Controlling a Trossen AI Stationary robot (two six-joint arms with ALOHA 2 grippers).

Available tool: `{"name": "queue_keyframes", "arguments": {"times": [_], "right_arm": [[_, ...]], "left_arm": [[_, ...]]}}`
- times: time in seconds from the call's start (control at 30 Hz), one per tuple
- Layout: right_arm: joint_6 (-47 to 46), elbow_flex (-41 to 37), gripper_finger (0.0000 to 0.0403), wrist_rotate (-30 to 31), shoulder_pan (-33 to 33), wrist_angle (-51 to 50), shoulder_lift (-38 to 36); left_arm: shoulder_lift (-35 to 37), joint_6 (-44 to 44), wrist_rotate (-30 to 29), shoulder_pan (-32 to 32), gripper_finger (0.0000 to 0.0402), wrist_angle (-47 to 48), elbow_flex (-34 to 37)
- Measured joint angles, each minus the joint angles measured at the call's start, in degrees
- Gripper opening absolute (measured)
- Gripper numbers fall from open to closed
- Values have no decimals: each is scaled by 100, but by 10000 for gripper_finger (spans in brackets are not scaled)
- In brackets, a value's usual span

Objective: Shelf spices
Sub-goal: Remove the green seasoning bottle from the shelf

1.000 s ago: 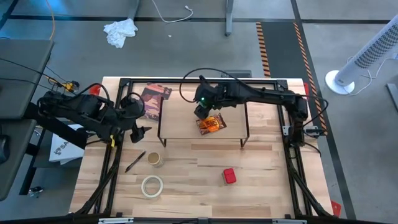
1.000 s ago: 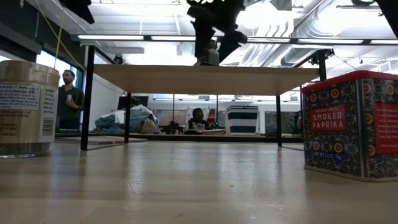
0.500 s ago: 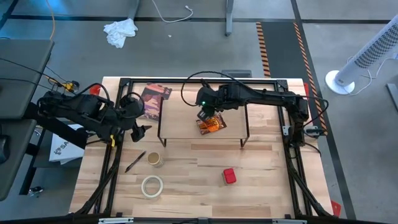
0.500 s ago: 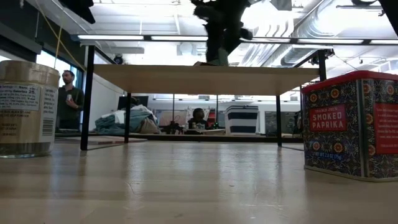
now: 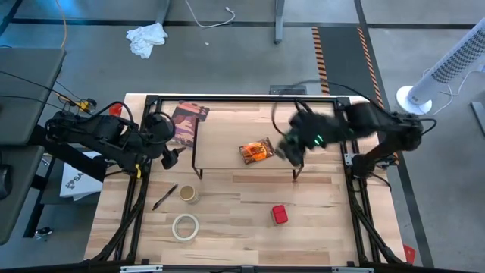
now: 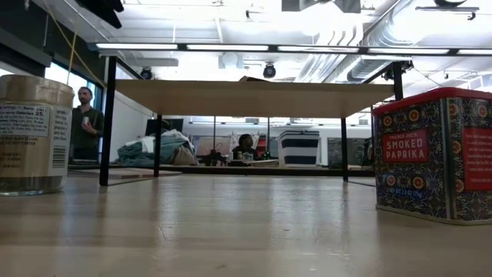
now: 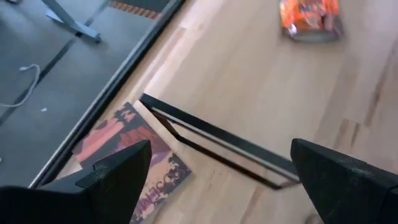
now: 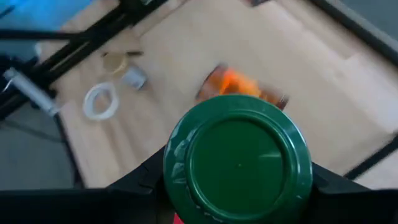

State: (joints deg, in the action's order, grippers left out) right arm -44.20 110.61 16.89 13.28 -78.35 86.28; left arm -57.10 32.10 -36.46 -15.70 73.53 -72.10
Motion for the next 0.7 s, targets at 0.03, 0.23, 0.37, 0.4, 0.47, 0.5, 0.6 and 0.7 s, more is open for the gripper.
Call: {"name": "queue_keyframes", "arguments": {"times": [0.03, 0.23, 0.37, 0.4, 0.47, 0.5, 0.6, 0.7], "right_arm": [[-330, 0, 181, 125, 326, -176, -2], [-2663, -463, 181, 496, 2101, -976, 221], [-4023, -1462, 181, 375, 2883, -600, 277], [-4308, -1766, 181, 349, 3001, -411, 270], [-4804, -2368, 181, 349, 3184, 12, 268], [-4998, -2686, 181, 350, 3245, 282, 269], [-5479, -3578, 181, 397, 3305, 1209, 269], [-5747, -4316, 181, 649, 3284, 2022, 271]], "left_arm": [[0, 96, -90, 0, 381, -17, 0], [0, 369, -336, 0, 381, -22, 0], [0, 384, -494, 0, 381, -64, 0], [0, 384, -527, 0, 381, -64, 0], [0, 382, -560, 0, 381, -70, 0], [0, 384, -567, 0, 381, -79, 0], [0, 382, -563, 0, 381, -151, 0], [0, 384, -559, 0, 381, -189, 0]]}}
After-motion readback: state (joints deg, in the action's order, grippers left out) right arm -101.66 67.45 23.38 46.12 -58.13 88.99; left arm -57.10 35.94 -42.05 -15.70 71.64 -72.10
